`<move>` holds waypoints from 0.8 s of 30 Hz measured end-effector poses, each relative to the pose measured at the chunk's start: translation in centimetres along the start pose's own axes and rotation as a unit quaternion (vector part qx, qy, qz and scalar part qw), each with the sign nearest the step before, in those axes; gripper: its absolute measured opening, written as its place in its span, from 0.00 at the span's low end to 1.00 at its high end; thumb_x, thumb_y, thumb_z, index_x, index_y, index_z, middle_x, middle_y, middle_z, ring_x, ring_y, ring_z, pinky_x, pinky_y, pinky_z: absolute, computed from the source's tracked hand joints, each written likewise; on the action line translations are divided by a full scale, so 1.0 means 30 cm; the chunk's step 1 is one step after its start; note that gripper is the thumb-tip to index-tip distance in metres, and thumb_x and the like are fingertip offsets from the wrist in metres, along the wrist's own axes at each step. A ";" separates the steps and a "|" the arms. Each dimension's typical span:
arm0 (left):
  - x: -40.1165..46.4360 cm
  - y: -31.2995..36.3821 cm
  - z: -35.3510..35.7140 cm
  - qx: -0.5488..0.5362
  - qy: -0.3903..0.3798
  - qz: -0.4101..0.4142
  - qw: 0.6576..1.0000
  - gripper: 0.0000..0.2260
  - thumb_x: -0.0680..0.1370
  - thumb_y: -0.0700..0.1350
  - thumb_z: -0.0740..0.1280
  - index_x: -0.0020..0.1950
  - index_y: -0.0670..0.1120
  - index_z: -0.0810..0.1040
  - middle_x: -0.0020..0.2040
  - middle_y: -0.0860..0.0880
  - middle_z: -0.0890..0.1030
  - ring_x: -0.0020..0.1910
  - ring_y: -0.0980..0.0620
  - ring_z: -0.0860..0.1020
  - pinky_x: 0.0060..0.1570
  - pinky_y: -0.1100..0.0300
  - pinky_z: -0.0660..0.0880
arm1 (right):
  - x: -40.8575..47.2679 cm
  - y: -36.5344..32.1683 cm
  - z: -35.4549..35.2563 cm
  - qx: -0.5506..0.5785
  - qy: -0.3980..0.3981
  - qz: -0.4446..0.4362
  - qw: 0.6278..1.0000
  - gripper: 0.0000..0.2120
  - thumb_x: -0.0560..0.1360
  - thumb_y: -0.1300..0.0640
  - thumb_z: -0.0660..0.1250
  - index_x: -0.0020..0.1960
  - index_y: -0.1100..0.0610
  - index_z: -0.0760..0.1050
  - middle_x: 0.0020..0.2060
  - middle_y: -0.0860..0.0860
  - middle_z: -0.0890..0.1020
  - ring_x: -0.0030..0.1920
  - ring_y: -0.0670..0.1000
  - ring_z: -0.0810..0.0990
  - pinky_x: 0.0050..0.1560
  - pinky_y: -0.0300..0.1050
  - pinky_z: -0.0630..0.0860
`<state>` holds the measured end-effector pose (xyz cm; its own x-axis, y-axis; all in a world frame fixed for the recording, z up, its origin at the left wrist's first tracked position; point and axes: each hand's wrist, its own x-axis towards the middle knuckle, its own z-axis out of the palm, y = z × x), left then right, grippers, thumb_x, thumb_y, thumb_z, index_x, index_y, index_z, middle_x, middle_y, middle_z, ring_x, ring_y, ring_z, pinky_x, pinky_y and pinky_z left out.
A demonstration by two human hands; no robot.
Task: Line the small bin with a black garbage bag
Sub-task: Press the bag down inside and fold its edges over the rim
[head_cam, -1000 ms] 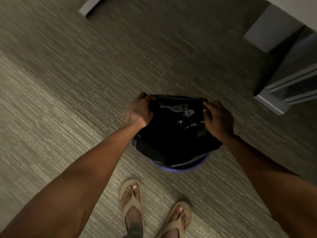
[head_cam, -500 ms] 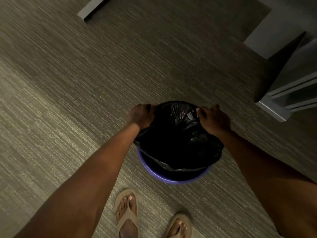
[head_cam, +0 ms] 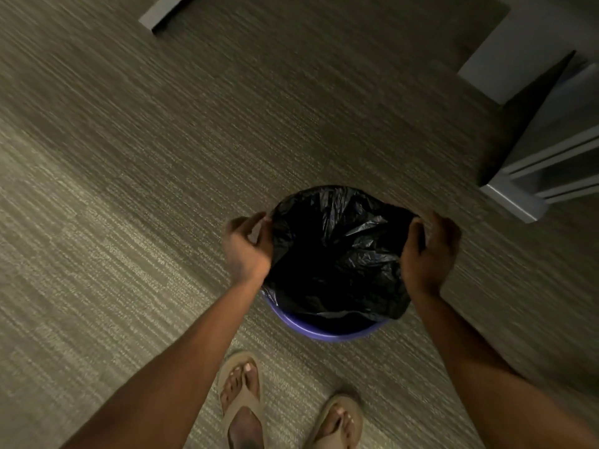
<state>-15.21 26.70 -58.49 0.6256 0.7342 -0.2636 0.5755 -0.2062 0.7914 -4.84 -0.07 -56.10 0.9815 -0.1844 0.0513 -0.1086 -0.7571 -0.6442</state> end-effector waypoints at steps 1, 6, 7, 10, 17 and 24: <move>-0.040 -0.011 -0.014 0.033 -0.032 0.013 0.999 0.18 0.82 0.53 0.69 0.66 0.44 0.84 0.62 0.39 0.81 0.60 0.39 0.81 0.61 0.43 0.79 | -0.041 0.009 -0.015 -0.007 -0.010 0.028 1.000 0.20 0.85 0.53 0.63 0.71 0.64 0.77 0.70 0.67 0.75 0.69 0.65 0.74 0.63 0.48 0.71; -0.172 -0.063 -0.055 0.106 -0.133 0.025 0.985 0.26 0.86 0.55 0.58 0.83 0.47 0.65 0.75 0.41 0.76 0.72 0.38 0.75 0.70 0.42 0.73 | -0.223 0.059 -0.023 0.045 -0.154 0.117 0.980 0.39 0.81 0.35 0.46 0.80 0.61 0.66 0.77 0.63 0.71 0.74 0.65 0.73 0.70 0.54 0.71; -0.176 -0.073 -0.058 0.108 -0.141 0.021 0.984 0.27 0.86 0.56 0.56 0.84 0.48 0.62 0.76 0.41 0.74 0.73 0.37 0.74 0.71 0.42 0.72 | -0.235 0.071 -0.012 0.058 -0.163 0.144 0.974 0.39 0.80 0.35 0.46 0.82 0.58 0.63 0.78 0.61 0.70 0.76 0.64 0.72 0.72 0.56 0.71; -0.164 -0.098 -0.060 0.111 -0.168 0.020 0.979 0.31 0.85 0.61 0.52 0.85 0.50 0.56 0.75 0.40 0.75 0.71 0.35 0.76 0.67 0.40 0.75 | -0.236 0.129 0.018 0.081 -0.152 0.201 0.964 0.32 0.84 0.37 0.47 0.81 0.55 0.66 0.76 0.62 0.73 0.72 0.66 0.75 0.68 0.55 0.73; -0.165 -0.213 -0.100 0.170 -0.262 0.083 0.946 0.50 0.74 0.78 0.42 0.85 0.46 0.36 0.80 0.35 0.66 0.74 0.34 0.71 0.67 0.38 0.75 | -0.229 0.212 0.025 0.241 -0.197 0.369 0.876 0.37 0.82 0.33 0.46 0.78 0.57 0.70 0.75 0.60 0.75 0.73 0.64 0.75 0.59 0.47 0.73; -0.341 -0.165 -0.104 0.059 -0.078 0.023 0.995 0.44 0.77 0.74 0.57 0.85 0.56 0.41 0.86 0.49 0.49 0.83 0.43 0.58 0.77 0.45 0.65 | -0.284 0.159 -0.020 0.144 -0.004 0.278 0.950 0.26 0.85 0.43 0.60 0.76 0.59 0.70 0.68 0.63 0.78 0.63 0.62 0.80 0.55 0.44 0.72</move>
<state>-26.09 22.24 -57.99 0.7220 0.6147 -0.3176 0.5959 -0.3190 0.7370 -13.81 -2.49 -59.14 0.7864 -0.4995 -0.3633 -0.5639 -0.3405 -0.7524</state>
